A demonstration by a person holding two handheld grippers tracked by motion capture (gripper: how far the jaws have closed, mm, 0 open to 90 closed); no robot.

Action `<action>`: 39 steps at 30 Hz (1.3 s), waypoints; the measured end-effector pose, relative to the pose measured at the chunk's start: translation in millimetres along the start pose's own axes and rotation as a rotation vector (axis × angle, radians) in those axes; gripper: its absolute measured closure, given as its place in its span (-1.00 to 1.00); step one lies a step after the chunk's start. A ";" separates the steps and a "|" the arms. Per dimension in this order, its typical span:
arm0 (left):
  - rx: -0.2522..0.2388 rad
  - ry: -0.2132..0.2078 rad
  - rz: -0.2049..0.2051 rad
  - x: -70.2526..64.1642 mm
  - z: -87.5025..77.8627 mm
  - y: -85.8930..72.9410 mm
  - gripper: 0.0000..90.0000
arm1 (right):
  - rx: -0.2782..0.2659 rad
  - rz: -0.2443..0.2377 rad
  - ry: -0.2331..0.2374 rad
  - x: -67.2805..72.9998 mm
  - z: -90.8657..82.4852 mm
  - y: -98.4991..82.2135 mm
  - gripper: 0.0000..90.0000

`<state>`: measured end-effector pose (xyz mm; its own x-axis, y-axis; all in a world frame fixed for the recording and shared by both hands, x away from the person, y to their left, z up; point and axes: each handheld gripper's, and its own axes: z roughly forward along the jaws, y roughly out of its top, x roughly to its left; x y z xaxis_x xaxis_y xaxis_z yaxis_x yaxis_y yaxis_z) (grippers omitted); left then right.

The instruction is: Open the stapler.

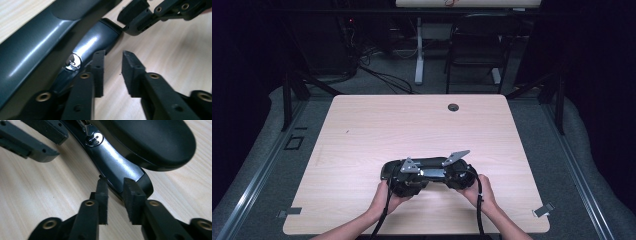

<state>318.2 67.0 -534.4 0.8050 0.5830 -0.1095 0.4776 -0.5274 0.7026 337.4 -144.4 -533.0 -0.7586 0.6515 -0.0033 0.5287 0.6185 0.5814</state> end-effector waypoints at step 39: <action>-0.166 0.173 -0.056 1.9 39.2 -5.8 1.00 | -0.117 -0.001 -0.134 7.3 27.8 -9.5 1.00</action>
<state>330.8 46.9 -566.3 0.7001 0.7129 -0.0398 0.4439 -0.3910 0.8063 337.5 -133.3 -561.3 -0.6974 0.7084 -0.1084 0.4740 0.5694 0.6717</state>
